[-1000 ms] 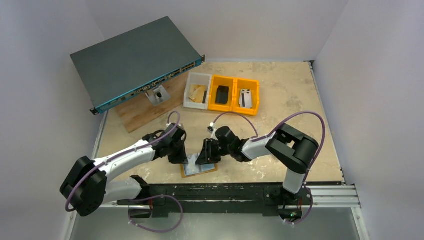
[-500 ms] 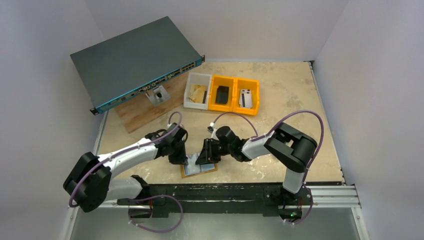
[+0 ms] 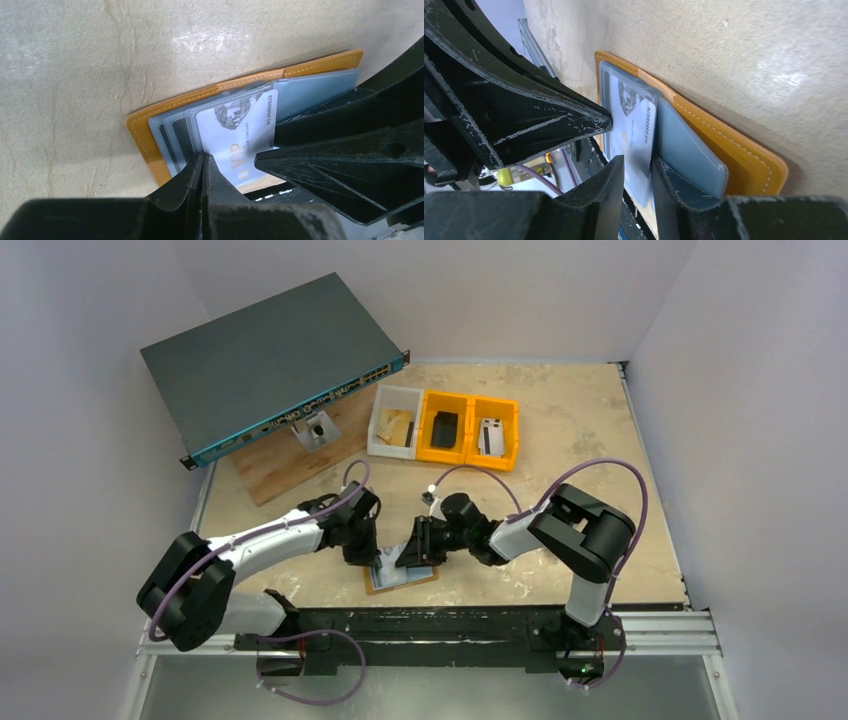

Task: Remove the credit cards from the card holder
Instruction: Remove the credit card from the card holder.

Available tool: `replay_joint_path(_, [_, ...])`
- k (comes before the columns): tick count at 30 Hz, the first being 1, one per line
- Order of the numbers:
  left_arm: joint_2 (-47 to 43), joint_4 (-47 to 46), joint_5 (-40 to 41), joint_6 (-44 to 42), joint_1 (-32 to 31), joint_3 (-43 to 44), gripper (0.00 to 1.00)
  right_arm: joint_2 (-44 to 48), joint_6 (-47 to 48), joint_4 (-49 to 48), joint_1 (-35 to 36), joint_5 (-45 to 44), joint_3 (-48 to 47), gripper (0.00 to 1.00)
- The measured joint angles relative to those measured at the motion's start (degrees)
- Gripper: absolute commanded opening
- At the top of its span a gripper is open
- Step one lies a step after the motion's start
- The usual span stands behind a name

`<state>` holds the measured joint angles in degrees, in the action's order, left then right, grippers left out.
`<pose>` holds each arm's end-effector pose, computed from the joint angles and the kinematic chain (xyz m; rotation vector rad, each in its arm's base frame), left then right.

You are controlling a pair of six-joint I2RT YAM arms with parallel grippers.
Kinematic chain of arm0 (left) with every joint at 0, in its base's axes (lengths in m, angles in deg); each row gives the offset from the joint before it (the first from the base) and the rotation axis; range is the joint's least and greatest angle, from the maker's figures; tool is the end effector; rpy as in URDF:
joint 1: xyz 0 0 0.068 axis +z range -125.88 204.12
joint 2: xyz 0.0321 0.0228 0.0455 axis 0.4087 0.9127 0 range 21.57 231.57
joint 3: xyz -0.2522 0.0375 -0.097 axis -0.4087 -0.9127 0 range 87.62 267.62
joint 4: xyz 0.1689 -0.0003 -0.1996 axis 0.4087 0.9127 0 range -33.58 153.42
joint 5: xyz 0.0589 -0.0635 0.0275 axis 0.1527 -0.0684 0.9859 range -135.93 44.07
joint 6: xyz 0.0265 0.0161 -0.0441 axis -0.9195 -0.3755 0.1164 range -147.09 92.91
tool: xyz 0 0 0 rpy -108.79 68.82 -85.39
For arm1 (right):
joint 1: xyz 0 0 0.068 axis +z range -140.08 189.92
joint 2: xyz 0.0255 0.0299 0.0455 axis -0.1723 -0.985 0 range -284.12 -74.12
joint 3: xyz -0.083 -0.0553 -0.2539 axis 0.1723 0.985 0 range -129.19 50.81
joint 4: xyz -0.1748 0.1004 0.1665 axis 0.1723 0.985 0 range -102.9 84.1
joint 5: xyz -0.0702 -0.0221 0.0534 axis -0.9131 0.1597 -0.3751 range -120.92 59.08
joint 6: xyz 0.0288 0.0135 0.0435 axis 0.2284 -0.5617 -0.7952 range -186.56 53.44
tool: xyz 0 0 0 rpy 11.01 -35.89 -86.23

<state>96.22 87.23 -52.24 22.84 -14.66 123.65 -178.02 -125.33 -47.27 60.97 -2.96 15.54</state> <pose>0.1669 -0.1392 0.1596 -0.2549 2.9109 -0.4858 0.1856 0.2560 0.1042 -0.1640 2.5735 1.4722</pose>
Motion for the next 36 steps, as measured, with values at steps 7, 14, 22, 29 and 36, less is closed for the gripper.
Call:
replay_joint_path(7, [1.4,-0.9,-1.0,0.1,0.0,0.5,0.00,-2.9,-3.3,-11.2,-2.0,3.3,4.0,0.26])
replay_joint_path(14, [2.3,-1.4,-1.6,0.7,0.0,0.9,0.00,-8.9,-10.8,-29.5,-4.6,7.0,9.7,0.25])
replay_joint_path(22, [2.5,-1.6,-1.7,1.6,0.0,1.0,0.00,-16.3,-18.8,-46.4,-5.4,8.9,12.3,0.18])
replay_joint_path(29, [2.5,-1.6,-1.8,1.6,0.1,1.0,0.00,-18.0,-21.0,-50.0,-5.6,9.1,12.5,0.15])
replay_joint_path(36, [2.5,-1.6,-1.8,1.6,0.1,1.0,0.00,-17.5,-21.0,-48.3,-5.7,9.1,12.3,0.14])
